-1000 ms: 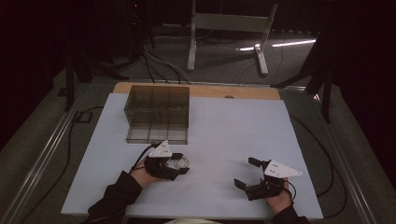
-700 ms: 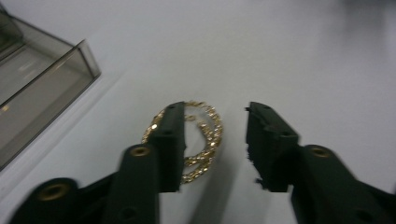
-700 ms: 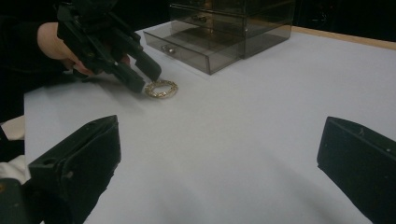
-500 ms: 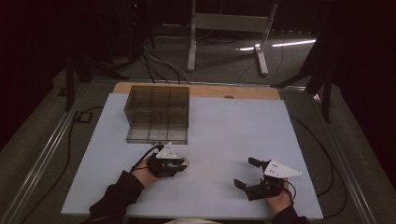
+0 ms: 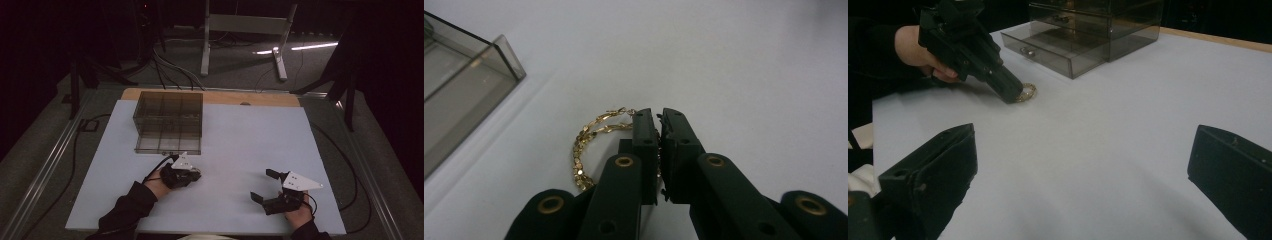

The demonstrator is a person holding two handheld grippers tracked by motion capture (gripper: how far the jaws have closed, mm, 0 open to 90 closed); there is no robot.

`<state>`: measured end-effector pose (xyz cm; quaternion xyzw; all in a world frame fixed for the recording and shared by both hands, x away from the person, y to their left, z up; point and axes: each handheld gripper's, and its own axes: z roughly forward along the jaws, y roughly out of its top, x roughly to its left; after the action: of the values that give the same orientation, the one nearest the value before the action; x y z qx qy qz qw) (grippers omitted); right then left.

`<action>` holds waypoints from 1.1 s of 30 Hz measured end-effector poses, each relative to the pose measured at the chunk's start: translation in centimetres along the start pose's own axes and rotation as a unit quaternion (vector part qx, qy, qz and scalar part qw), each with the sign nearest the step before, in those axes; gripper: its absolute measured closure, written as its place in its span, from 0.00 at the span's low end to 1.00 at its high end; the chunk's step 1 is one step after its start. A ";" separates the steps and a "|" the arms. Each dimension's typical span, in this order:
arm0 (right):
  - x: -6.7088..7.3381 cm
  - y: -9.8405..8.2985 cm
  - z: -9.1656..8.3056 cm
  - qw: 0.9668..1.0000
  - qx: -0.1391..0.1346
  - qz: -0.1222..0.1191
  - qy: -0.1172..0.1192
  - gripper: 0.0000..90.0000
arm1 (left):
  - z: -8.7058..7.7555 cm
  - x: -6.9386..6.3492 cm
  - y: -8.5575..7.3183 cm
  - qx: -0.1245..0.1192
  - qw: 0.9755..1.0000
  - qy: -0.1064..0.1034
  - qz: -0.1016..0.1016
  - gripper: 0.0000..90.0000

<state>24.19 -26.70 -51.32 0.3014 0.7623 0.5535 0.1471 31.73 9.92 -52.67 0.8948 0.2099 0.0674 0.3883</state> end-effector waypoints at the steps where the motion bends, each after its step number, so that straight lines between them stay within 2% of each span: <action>1: 0.0 0.0 0.0 1.000 0.000 0.001 0.000 0.00 | -0.1 0.0 0.1 -0.005 1.000 -0.001 -0.004 0.97; 8: 0.0 0.0 0.0 1.000 0.000 0.001 0.000 0.00 | -0.6 -0.1 0.4 -0.010 1.000 0.001 0.002 0.97; 13: 0.0 0.0 0.0 1.000 -0.001 0.001 0.001 0.00 | -1.6 -0.1 0.9 -0.026 1.000 0.004 -0.001 0.97; 19: 0.1 0.0 0.0 1.000 -0.001 0.001 0.001 0.00 | -2.4 0.1 1.3 -0.034 0.999 0.011 -0.001 0.97; 33: 0.1 0.0 0.0 1.000 -0.002 -0.002 0.002 0.00 | -4.8 1.9 1.6 -0.057 0.997 0.040 -0.021 0.97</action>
<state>24.09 -26.63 -51.28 0.2981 0.7625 0.5551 0.1470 32.56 13.00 -48.28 0.8632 0.2403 0.1065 0.4310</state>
